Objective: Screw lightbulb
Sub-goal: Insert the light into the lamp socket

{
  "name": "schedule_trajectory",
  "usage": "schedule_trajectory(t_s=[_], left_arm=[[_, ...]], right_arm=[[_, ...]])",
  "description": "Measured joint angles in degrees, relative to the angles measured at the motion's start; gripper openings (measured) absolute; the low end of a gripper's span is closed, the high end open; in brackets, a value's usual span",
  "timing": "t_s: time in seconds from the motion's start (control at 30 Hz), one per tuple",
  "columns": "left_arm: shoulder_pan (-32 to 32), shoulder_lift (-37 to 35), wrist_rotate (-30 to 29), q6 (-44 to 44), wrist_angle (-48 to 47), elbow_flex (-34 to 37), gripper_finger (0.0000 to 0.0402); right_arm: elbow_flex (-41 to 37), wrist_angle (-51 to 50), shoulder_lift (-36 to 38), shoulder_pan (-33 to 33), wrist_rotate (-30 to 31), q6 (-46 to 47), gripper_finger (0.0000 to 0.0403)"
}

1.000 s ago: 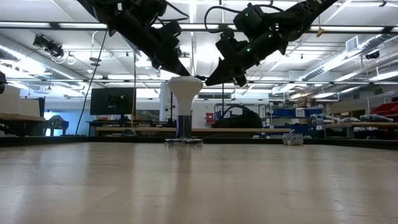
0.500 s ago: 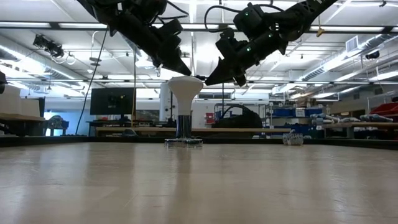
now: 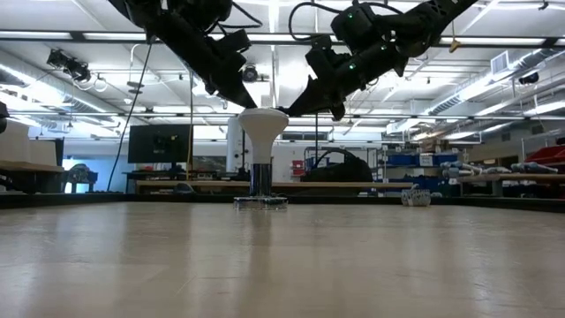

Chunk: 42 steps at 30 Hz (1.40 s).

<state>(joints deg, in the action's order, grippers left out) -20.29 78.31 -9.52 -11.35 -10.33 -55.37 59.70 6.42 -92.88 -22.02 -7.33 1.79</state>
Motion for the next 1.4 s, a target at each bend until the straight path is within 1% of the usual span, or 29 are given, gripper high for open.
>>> schedule_trajectory(t_s=[0.37,0.7,0.93,1.0,1.07,1.23,1.3,1.4], left_arm=[[-0.9,0.3,-0.1,0.8,-0.1,0.1,0.0000],[-0.8,0.3,-0.3,1.3,-0.9,0.1,0.0000],[-1.1,0.3,-0.1,1.4,-0.8,0.1,0.0000],[-1.1,0.3,-0.1,1.4,-0.8,0.1,0.0000],[-1.1,0.3,-0.1,1.4,-0.8,0.1,0.0000],[-1.1,0.3,-0.1,1.6,-1.2,0.1,0.0000],[-1.1,0.3,-0.1,1.6,-1.2,0.1,0.0000],[-1.1,0.3,-0.1,1.6,-1.1,0.1,0.0000]], right_arm=[[0.0,-0.2,0.0,-0.2,0.0,0.7,0.0009],[0.0,1.7,-1.7,-0.2,-0.4,0.6,0.0009],[0.0,2.2,-1.7,0.5,-9.5,1.2,0.0009],[0.1,2.1,-1.7,0.9,-10.6,1.2,0.0009],[0.1,2.3,-1.4,0.9,-9.8,1.0,0.0009],[0.3,3.0,-0.7,-0.8,0.3,0.7,0.0009],[0.3,2.7,-0.7,-1.7,0.7,0.6,0.0009],[0.3,2.8,-0.7,-2.5,-1.2,1.0,0.0009]])
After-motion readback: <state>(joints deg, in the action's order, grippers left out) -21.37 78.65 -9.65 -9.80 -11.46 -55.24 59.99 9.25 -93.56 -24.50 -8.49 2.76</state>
